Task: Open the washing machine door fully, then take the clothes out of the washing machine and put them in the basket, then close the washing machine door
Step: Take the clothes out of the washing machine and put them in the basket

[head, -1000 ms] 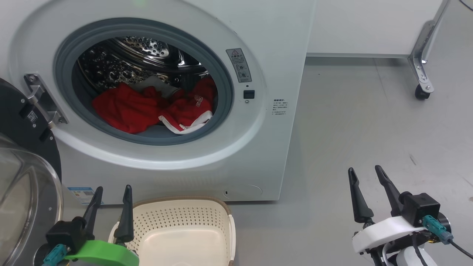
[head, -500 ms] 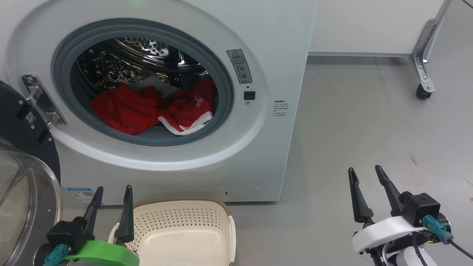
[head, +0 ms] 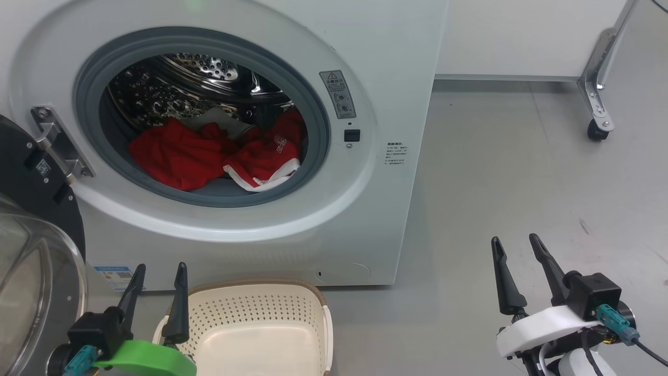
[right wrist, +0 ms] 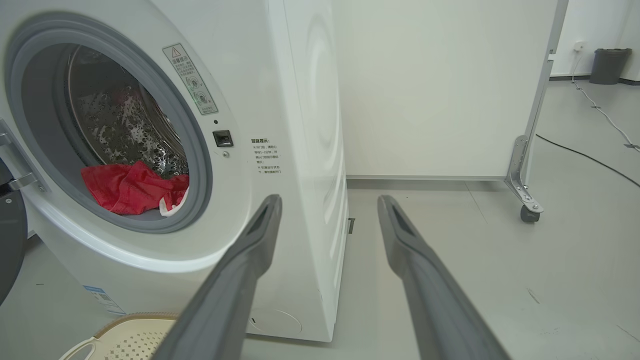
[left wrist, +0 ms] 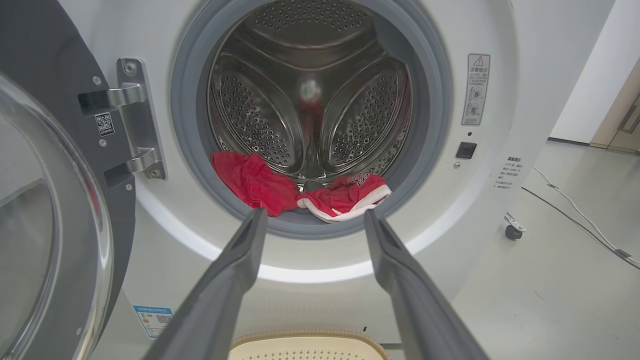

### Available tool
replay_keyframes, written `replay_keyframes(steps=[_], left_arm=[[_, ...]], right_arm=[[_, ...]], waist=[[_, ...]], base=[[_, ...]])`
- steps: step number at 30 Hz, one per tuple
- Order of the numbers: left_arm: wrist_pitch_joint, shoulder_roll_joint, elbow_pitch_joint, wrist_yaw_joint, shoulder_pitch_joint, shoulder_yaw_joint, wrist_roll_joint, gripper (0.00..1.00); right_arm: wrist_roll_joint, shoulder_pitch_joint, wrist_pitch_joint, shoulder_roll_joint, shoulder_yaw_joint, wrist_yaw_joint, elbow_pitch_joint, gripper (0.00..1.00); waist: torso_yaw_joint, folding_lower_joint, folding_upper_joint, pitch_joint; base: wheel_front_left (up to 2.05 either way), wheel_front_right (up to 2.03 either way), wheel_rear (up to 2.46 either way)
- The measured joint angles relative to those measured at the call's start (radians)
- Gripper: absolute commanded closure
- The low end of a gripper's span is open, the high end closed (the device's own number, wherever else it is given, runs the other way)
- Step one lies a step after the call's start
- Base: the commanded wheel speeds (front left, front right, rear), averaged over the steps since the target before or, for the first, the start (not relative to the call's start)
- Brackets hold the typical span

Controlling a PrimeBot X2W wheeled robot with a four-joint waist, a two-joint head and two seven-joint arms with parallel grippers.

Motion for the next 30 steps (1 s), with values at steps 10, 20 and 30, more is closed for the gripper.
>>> replay_keyframes(steps=[10, 20, 30], left_arm=[[0.000, 0.006, 0.002, 0.009, 0.000, 0.001, 0.003, 0.00], [0.008, 0.026, -0.015, 0.040, -0.003, -0.003, 0.042, 0.00], [0.058, 0.081, -0.053, 0.072, -0.089, -0.001, 0.106, 0.00]], right_arm=[[-0.001, 0.000, 0.000, 0.003, 0.001, 0.000, -0.001, 0.00], [-0.003, -0.006, 0.000, 0.014, 0.017, 0.001, -0.025, 0.00], [-0.005, -0.022, 0.000, 0.031, 0.050, 0.001, -0.038, 0.00]], waist=[[-0.004, 0.0000, 0.0000, 0.007], [-0.024, 0.0000, 0.0000, 0.070], [-0.071, 0.0000, 0.0000, 0.179]], base=[[0.00, 0.00, 0.00], [0.00, 0.00, 0.00], [0.00, 0.00, 0.00]])
